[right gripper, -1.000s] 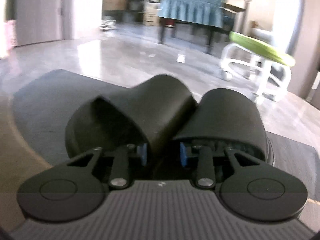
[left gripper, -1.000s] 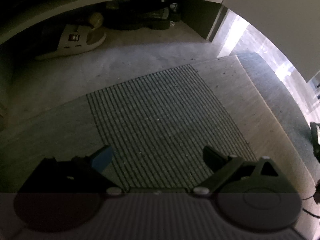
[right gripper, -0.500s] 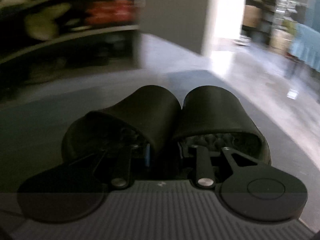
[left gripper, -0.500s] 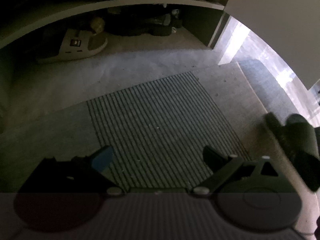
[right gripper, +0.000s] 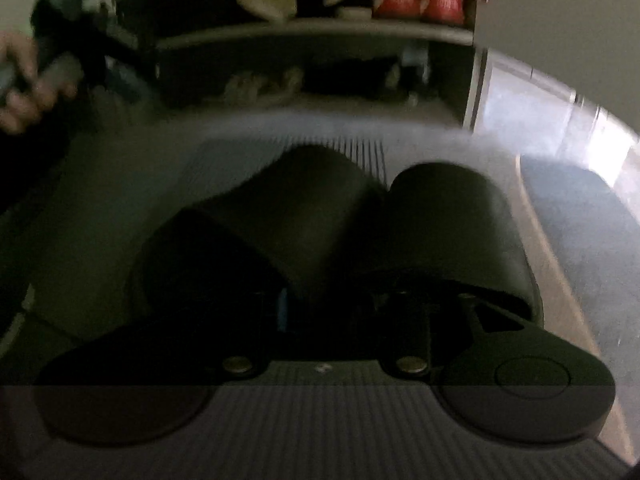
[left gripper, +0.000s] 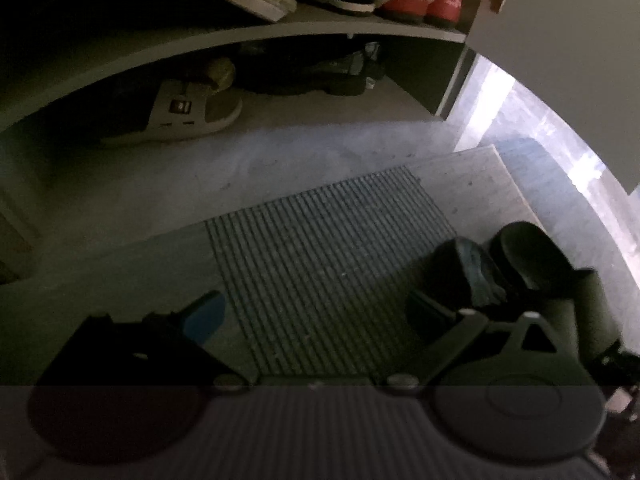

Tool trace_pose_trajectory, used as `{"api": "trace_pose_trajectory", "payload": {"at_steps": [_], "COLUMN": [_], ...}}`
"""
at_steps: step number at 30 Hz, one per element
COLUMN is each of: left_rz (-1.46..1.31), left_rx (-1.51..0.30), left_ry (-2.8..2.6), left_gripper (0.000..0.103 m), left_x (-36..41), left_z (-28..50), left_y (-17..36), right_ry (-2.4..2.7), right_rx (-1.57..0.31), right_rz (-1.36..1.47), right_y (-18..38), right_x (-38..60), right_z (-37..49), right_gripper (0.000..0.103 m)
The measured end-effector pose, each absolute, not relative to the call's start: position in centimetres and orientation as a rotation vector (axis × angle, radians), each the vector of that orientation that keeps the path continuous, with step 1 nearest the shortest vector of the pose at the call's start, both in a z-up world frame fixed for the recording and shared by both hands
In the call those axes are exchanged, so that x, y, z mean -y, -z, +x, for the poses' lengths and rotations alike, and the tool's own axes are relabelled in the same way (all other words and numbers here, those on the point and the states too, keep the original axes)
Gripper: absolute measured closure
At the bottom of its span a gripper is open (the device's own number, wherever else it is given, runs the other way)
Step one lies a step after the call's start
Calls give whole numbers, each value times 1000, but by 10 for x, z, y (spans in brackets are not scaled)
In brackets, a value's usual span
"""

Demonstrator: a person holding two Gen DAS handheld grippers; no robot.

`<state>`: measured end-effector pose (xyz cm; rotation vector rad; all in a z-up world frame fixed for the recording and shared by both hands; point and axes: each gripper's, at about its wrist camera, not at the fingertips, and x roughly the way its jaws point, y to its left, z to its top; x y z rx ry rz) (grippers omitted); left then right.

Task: Organize scattered shoes
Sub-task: 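Lift the black slides and carry them toward the cabinet with the right tool, then set the black slides on a lower cabinet shelf and open the right tool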

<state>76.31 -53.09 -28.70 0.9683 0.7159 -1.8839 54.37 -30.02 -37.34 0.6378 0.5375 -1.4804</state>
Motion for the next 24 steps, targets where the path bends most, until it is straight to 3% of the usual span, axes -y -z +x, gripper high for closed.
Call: {"api": "trace_pose_trajectory", "payload": {"at_steps": [2, 8, 13, 24], "left_rz": [981, 1021, 1055, 1098], "left_rx": [-705, -723, -724, -746], "left_ry": [1886, 1883, 1869, 1857], "left_gripper": [5, 5, 5, 5], "left_x": [530, 530, 528, 526], "left_z": [762, 764, 763, 764], "left_y": [288, 296, 301, 310], "right_ry": [1555, 1711, 1822, 1874], "right_rx": [-515, -457, -232, -186], "right_rz": [713, 780, 814, 730], "right_y": [389, 406, 420, 436], "right_x": [293, 286, 288, 330], "right_z": [538, 536, 528, 511], "right_gripper": [48, 38, 35, 34]}}
